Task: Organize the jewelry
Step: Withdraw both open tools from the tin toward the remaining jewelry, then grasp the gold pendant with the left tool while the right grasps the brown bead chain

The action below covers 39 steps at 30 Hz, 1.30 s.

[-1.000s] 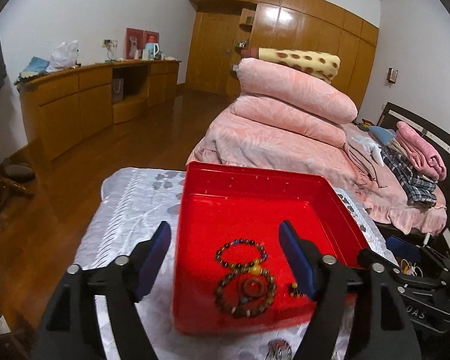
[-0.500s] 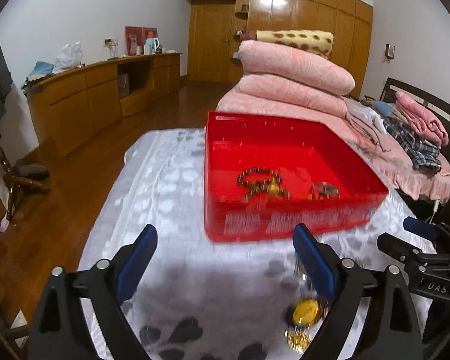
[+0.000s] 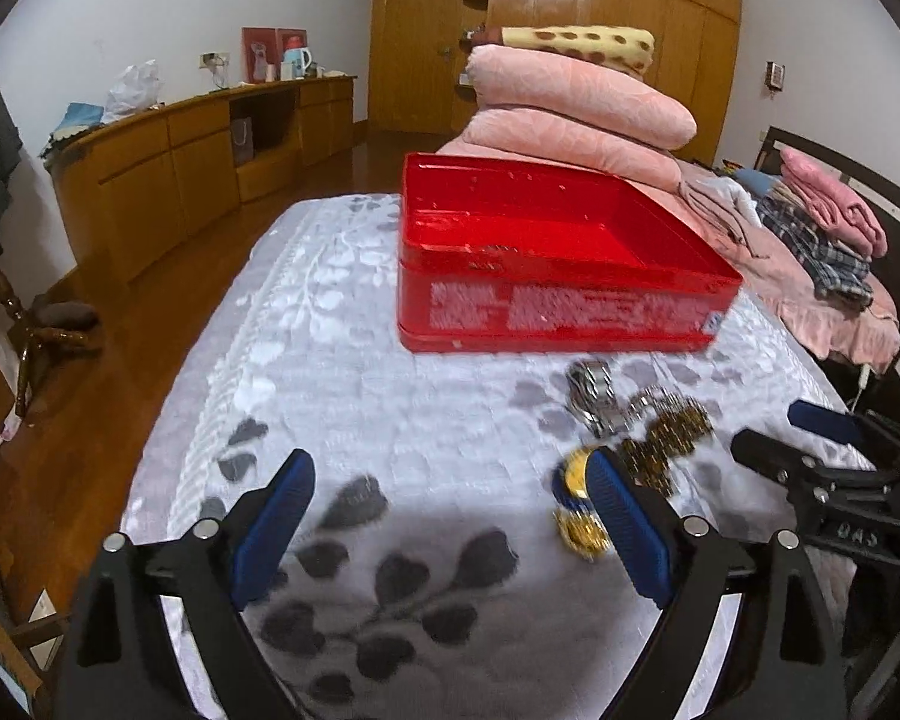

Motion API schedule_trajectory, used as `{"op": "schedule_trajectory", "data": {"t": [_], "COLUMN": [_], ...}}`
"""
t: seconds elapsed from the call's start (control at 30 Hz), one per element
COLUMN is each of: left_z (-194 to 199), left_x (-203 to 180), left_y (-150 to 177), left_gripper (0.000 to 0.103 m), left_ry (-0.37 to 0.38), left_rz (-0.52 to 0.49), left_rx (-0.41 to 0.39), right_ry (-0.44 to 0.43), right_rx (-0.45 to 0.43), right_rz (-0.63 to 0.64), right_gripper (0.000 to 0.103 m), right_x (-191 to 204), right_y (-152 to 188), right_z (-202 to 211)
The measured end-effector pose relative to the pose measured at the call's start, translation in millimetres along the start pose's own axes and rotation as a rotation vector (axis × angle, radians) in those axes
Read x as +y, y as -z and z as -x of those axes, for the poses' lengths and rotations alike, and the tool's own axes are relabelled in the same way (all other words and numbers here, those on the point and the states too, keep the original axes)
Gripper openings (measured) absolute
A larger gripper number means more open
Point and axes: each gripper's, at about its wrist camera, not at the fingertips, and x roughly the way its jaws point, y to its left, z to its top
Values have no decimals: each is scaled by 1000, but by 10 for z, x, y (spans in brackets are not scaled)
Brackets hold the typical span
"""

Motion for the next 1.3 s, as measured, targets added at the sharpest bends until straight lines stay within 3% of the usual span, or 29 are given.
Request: {"op": "schedule_trajectory", "data": {"t": [0.23, 0.47, 0.73, 0.87, 1.07, 1.3], "left_z": [-68, -224, -226, -223, -199, -151], "left_x": [-197, -305, -307, -273, -189, 67], "left_y": [148, 179, 173, 169, 163, 84], "left_gripper": [83, 69, 52, 25, 24, 24], "left_ry": [42, 59, 64, 74, 102, 52], "left_rz": [-29, -44, -58, -51, -24, 24], "left_rx": [57, 113, 105, 94, 86, 52], "right_ry": [5, 4, -4, -11, -17, -53], "right_rx": [-10, -16, -12, -9, -6, 7], "right_rz": [-13, -23, -24, -20, -8, 15], "right_gripper": [80, 80, 80, 80, 80, 80], "right_x": [-65, -118, -112, -77, -33, 101], "right_y": [53, 57, 48, 38, 41, 45], "right_z": [89, 120, 88, 73, 69, 25]}}
